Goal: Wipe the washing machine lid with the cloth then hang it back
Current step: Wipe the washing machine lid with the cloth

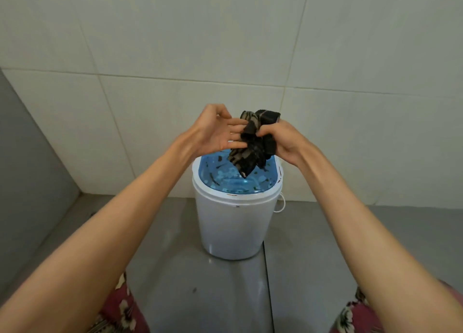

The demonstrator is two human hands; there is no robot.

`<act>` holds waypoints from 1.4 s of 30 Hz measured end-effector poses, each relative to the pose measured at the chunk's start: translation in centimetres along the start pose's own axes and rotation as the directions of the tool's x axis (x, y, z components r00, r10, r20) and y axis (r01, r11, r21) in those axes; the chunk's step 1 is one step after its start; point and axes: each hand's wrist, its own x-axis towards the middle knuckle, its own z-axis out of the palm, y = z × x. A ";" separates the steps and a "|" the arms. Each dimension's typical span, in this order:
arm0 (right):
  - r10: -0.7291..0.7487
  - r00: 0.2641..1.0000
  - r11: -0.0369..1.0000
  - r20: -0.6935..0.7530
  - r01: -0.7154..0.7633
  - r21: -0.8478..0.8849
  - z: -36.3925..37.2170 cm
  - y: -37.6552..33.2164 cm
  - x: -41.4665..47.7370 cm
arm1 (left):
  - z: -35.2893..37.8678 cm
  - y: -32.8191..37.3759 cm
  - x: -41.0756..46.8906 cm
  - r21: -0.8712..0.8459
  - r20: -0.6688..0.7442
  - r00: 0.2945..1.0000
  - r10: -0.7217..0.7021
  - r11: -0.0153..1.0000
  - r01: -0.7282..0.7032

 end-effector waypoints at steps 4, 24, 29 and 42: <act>-0.058 0.976 0.964 -0.211 0.000 -0.266 1.2 1.6 0.8 | -1.4 -1.9 0.2 0.410 -0.265 0.953 0.148 0.912 -0.028; -0.115 0.993 0.159 0.020 0.039 -0.987 5.3 15.3 3.3 | -13.6 -12.9 0.2 0.959 -0.271 0.934 0.233 0.145 0.242; -0.082 0.997 0.084 0.007 0.014 -0.996 7.1 14.2 7.5 | -13.8 -13.1 0.4 0.962 -0.265 0.933 0.244 0.128 0.240; -0.243 0.970 0.102 -0.021 0.004 -0.995 3.3 16.1 1.7 | -12.9 -12.9 -0.7 0.952 -0.290 0.923 0.252 0.175 0.252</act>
